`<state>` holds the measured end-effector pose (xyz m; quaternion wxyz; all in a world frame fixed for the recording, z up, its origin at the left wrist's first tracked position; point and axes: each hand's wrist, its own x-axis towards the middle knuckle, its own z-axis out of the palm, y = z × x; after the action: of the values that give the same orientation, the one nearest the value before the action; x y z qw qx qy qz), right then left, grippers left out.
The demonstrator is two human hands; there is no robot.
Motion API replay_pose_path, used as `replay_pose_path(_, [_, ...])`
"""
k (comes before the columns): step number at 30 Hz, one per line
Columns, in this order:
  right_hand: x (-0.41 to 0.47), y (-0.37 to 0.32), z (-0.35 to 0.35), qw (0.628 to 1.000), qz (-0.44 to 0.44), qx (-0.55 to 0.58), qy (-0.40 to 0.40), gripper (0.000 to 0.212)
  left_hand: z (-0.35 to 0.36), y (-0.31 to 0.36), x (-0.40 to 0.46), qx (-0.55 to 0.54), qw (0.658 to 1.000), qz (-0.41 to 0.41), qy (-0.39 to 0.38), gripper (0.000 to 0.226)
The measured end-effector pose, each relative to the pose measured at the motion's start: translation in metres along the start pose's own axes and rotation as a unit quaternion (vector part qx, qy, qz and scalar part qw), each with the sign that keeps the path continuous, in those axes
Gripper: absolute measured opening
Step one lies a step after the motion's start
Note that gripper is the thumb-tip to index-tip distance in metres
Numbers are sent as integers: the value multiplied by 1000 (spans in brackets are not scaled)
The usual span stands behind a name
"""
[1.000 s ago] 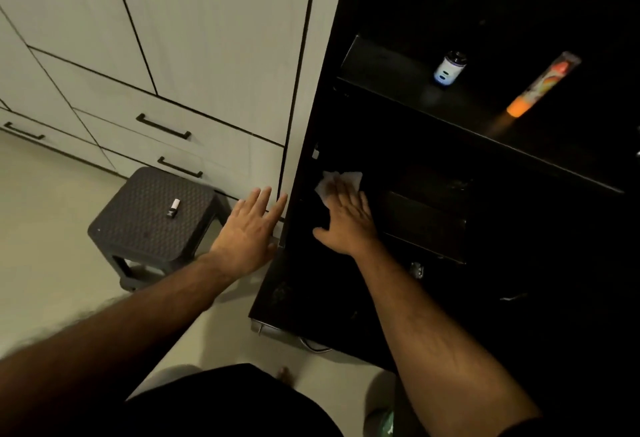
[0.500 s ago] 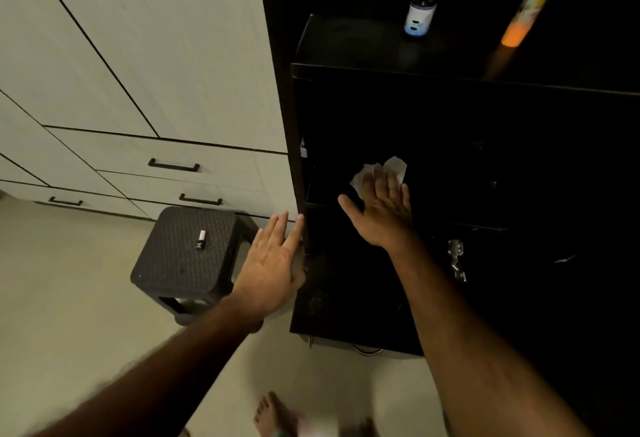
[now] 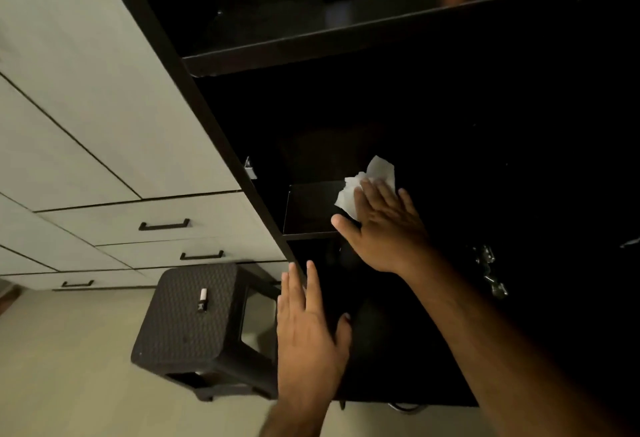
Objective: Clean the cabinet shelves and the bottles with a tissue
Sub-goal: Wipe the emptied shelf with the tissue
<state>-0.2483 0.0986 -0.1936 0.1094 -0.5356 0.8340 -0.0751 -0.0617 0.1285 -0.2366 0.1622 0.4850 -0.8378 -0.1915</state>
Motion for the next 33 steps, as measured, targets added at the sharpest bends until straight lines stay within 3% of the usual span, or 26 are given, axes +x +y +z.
replay_pose_path(6, [-2,41,-13,998,58,25,0,73,-4,-32,8,25,999,13,33,97])
replay_pose_path(19, [-19,95,-17,965,237,-13,110,79,1,-36,19,11,997,69,43,100])
replay_pose_path(28, [-46,84,-16,969,223,-8,104,80,9,-12,26,-5,995,84,48,101])
replay_pose_path(33, [-50,74,-5,981,131,31,137,66,10,1,34,-10,991,114,66,98])
